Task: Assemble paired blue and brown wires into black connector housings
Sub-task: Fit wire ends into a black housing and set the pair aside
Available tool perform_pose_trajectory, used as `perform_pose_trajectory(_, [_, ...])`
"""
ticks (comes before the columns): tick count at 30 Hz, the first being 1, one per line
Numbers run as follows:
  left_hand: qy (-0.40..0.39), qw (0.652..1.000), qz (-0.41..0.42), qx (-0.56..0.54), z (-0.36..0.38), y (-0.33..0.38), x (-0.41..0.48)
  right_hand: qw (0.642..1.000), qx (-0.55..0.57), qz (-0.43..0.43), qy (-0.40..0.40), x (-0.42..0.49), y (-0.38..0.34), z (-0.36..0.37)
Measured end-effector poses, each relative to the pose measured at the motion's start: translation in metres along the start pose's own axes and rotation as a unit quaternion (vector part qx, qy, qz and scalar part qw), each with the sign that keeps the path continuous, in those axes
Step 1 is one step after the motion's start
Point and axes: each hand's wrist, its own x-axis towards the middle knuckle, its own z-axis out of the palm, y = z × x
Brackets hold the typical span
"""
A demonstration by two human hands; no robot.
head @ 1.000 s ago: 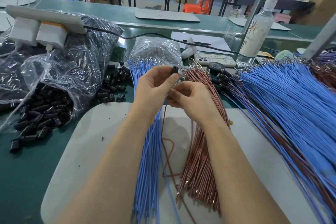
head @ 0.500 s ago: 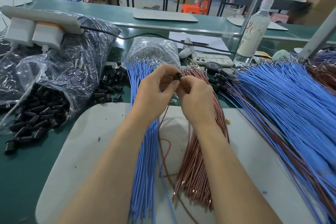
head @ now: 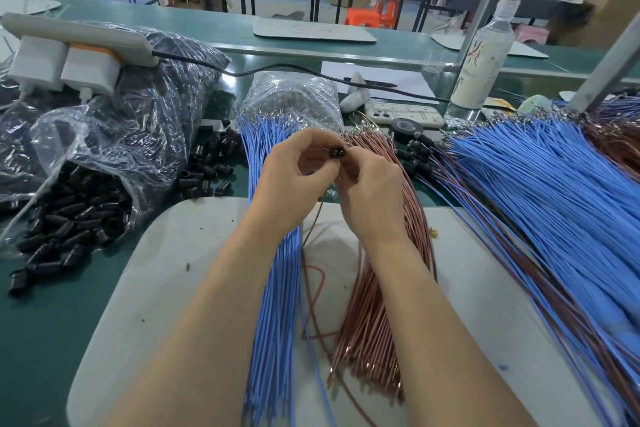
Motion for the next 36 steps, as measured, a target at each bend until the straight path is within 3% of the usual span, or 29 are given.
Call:
perform_pose_trajectory(8, [0.015,1.000,-0.016,0.015,-0.0007,-0.0053,0.0031,1.000,-0.004,0.010,0.000,-0.0013,-0.0017,0.0023])
perform_pose_trajectory(18, [0.038,0.990,0.011,0.132,0.0011,-0.0092,0.0019,0.999,0.007,0.038,-0.014,-0.0013,-0.0023,0.0030])
perform_pose_trajectory(36, [-0.002,1.000,0.010,0.025,0.0010,-0.0046,-0.0007,0.999,0.000,0.036,0.025,-0.0018,0.0000,0.0044])
